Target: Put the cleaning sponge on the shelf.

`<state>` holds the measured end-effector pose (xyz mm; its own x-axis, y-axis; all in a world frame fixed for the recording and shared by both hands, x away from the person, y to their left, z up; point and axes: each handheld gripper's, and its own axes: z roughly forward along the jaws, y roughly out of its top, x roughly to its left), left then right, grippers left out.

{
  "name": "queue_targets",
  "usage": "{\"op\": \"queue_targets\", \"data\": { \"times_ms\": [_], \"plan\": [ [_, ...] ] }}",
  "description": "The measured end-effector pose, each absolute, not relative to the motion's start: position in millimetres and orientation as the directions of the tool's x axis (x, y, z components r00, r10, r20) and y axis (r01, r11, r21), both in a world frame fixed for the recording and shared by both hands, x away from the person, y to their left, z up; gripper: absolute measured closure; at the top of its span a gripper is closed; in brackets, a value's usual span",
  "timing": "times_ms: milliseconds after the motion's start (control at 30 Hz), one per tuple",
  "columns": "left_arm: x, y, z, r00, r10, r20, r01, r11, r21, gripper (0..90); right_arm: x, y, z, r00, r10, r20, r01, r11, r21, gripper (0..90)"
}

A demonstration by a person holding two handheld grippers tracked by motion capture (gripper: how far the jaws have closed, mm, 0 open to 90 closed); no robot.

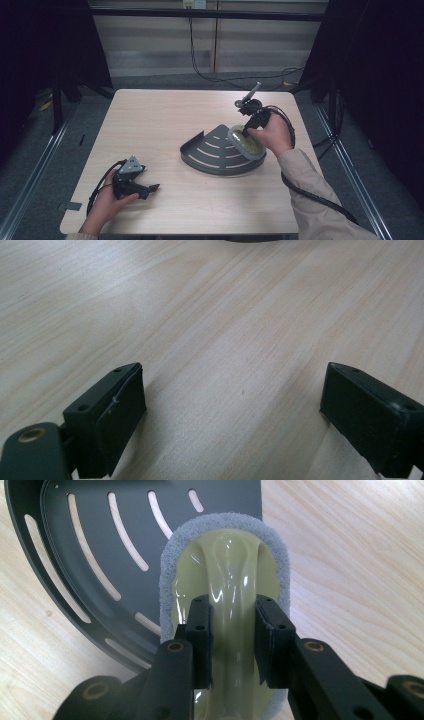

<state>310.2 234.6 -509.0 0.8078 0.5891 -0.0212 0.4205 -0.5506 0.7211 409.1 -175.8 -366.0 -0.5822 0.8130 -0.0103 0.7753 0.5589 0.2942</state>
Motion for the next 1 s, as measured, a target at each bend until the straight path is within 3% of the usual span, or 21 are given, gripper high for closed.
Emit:
{"op": "queue_targets", "data": {
  "times_ms": [1000],
  "plan": [
    [310, 235, -509, 0.808, 0.589, -0.021, 0.42, -0.55, 0.722, 10.3, 414, -171, -388, -0.6, 0.8, 0.0, 0.768, 0.576, 0.278, 71.0]
  ]
}}
